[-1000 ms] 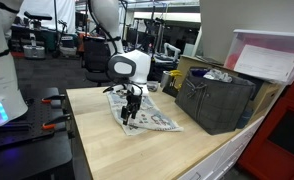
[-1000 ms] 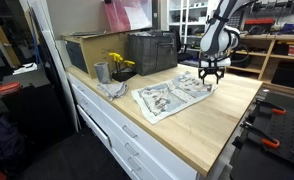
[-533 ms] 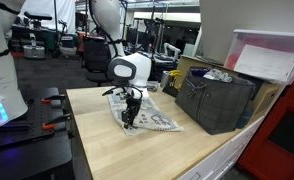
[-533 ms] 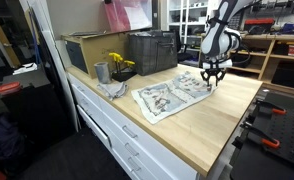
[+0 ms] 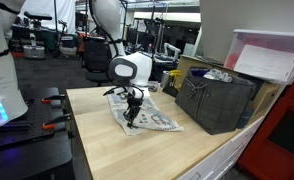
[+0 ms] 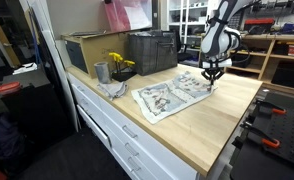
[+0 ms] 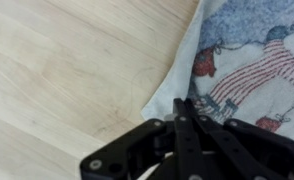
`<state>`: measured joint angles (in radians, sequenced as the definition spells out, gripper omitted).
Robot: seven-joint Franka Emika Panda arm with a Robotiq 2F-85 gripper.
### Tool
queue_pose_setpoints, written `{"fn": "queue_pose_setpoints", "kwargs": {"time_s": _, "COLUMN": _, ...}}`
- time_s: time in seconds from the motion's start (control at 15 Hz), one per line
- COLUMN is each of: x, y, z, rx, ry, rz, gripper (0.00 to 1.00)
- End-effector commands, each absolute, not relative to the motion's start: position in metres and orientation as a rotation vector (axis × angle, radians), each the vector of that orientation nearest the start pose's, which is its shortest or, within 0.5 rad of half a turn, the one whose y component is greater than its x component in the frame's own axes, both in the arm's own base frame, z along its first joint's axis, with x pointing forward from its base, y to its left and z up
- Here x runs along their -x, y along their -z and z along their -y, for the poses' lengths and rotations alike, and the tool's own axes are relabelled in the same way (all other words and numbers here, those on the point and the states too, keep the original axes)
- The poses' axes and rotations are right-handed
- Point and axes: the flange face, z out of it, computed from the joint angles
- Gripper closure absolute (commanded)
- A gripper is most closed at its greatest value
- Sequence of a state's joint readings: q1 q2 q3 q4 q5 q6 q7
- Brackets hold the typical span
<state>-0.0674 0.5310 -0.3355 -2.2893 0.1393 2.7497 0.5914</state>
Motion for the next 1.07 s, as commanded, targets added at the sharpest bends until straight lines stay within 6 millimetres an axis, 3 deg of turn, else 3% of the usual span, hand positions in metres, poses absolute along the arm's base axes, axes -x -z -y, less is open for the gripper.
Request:
{"fn": "queue_pose_setpoints", "kwargs": {"time_s": 0.0, "x": -0.470, "y": -0.134, "z": 0.218, "rx": 2.822, "ry": -0.023, "rz": -1.657, "gripper": 1.00}}
{"fn": "queue_pose_setpoints", "kwargs": {"time_s": 0.53, "x": -0.431, "y": -0.147, "z": 0.252, "rx": 2.920, "ry": -0.096, "rz": -1.875, "gripper": 1.00}}
{"fn": "queue_pose_setpoints", "kwargs": {"time_s": 1.0, "x": -0.408, "y": -0.160, "z": 0.267, "rx": 2.928, "ry": -0.246, "rz": -2.128, "gripper": 1.00}}
